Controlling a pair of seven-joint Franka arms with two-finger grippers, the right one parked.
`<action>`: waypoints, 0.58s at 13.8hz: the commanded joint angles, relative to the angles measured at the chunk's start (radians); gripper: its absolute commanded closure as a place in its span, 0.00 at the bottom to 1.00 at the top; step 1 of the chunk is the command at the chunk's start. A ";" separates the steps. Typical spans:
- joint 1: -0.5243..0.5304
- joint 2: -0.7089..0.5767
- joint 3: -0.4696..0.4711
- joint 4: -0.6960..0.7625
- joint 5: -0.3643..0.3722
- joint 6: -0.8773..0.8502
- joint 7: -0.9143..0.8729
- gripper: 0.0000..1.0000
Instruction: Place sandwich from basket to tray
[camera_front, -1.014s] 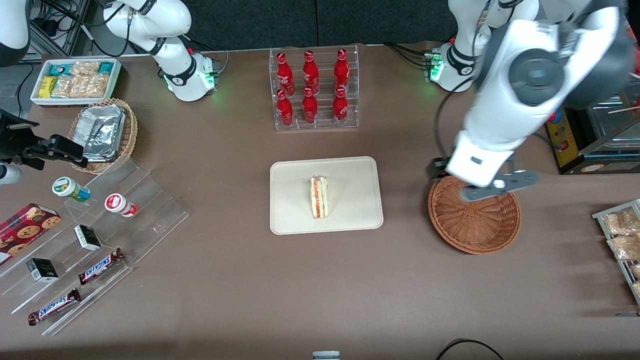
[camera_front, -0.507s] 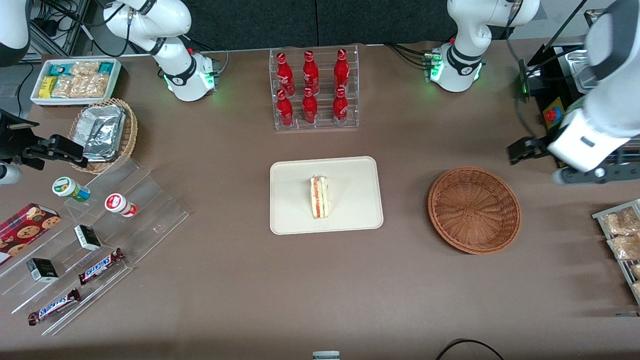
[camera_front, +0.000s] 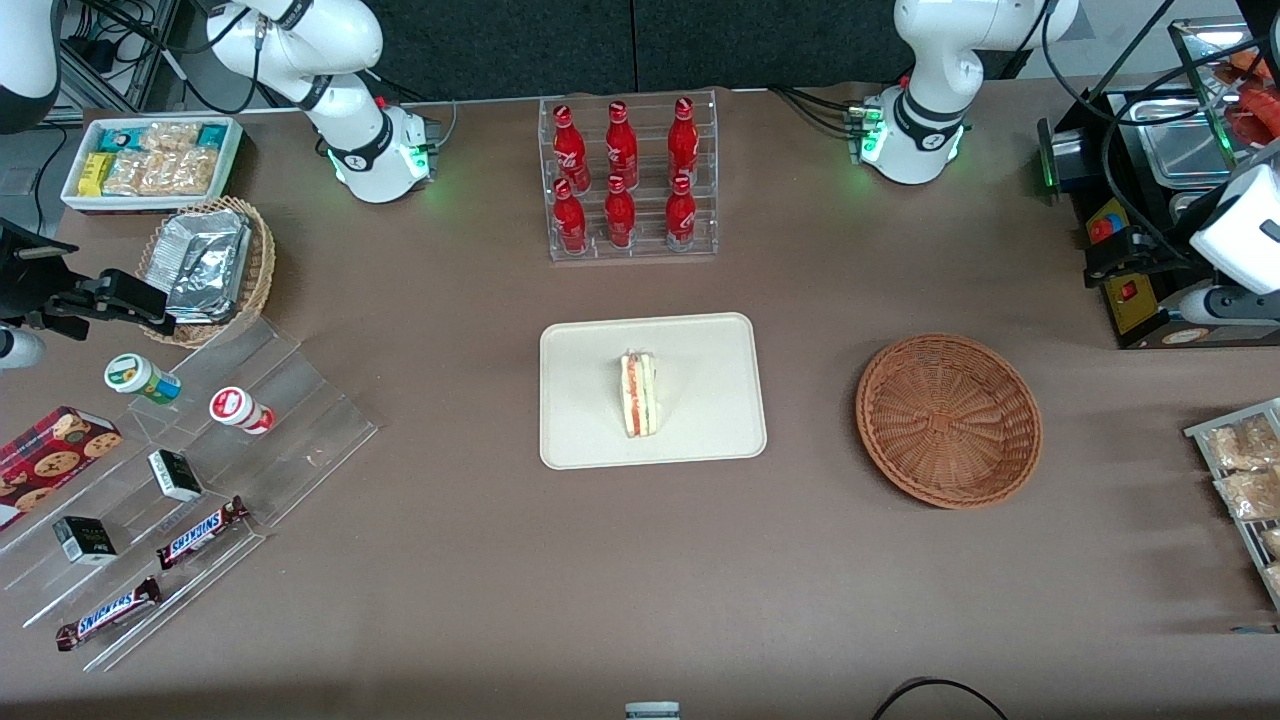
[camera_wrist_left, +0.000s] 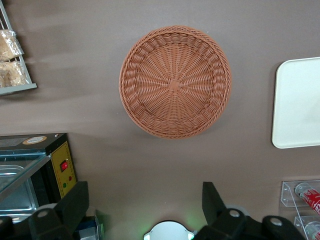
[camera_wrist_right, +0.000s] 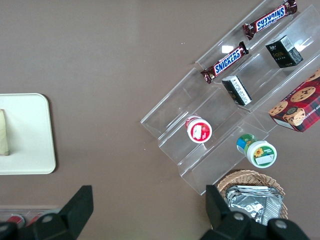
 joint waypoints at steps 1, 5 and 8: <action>0.003 -0.035 -0.005 -0.035 -0.007 0.004 0.007 0.00; 0.024 0.014 -0.028 0.017 -0.007 0.010 0.001 0.00; 0.116 0.069 -0.123 0.091 -0.004 0.001 0.001 0.00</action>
